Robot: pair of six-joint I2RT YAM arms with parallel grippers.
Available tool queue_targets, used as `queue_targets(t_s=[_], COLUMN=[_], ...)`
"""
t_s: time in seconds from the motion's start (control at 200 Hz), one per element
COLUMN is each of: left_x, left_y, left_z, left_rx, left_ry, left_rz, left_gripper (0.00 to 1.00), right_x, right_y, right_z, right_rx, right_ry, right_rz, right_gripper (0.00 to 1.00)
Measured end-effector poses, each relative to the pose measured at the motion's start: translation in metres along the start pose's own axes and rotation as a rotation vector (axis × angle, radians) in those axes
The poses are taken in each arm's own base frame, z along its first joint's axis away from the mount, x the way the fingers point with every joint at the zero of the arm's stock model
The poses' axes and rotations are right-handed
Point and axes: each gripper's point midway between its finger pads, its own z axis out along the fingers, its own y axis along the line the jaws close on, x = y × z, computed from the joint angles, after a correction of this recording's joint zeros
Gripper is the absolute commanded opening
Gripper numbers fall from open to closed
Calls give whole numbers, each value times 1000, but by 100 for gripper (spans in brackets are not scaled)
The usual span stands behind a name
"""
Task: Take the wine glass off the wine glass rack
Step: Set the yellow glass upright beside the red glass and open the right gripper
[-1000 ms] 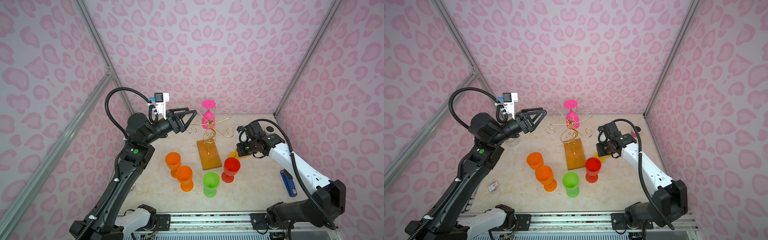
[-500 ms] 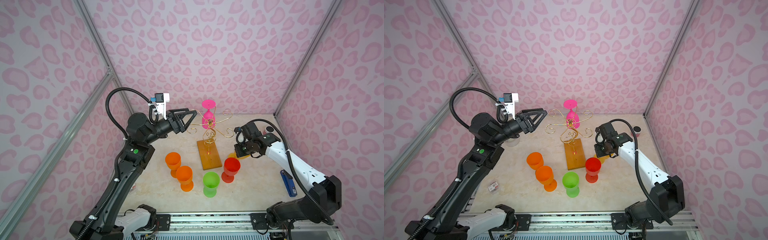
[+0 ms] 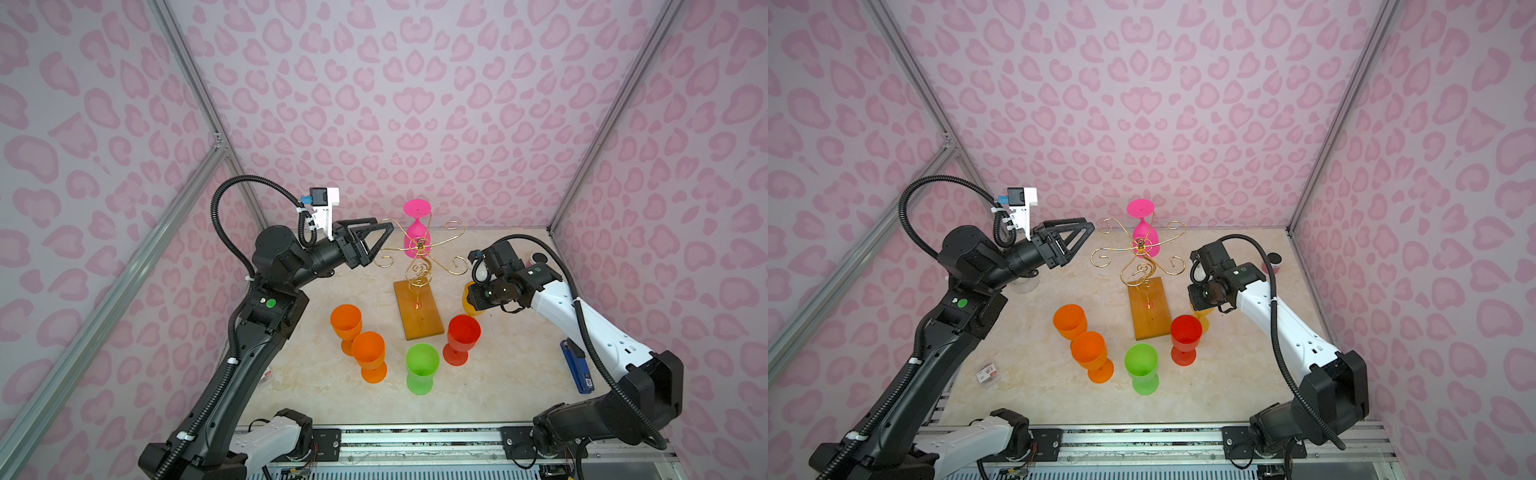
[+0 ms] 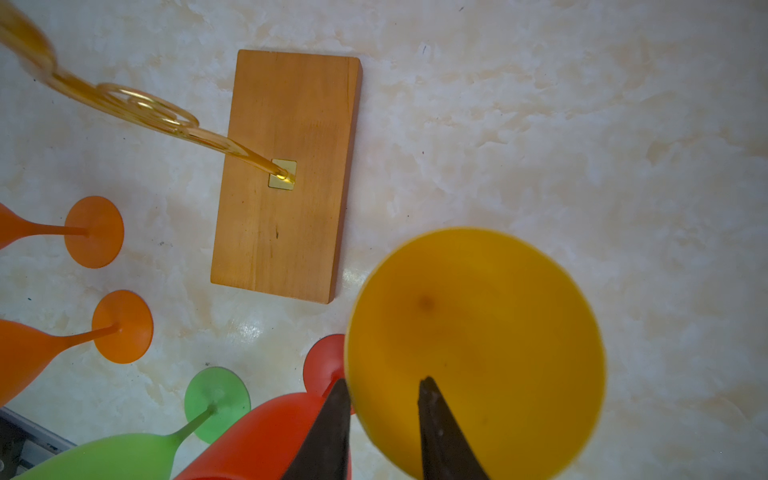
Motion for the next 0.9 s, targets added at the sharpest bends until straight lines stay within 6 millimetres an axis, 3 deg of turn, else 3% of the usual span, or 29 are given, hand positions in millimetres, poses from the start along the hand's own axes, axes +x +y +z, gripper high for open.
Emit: queue_targets(t_s=[0.405,0.61,0.77,0.9], left_x=[0,-1,-9,-24], left_y=[1,3,7,25], left_z=[-2,-3,-2,3], left_rx=[-4,-12,-32,-74], left_ry=[-2,-4,-9,-20], left_rz=[4,12,23,21], left_gripper=[90,90,90,90], right_x=[-7,-6,-11,-17], right_y=[11,7,6,-3], right_z=[-22,-29,-48,-73], right_rx=[-69,-88,-117,-134], right_ry=[-76,-117,-198,-298], right_rz=[3,38,69,129], right_gripper=[41,42,42,40])
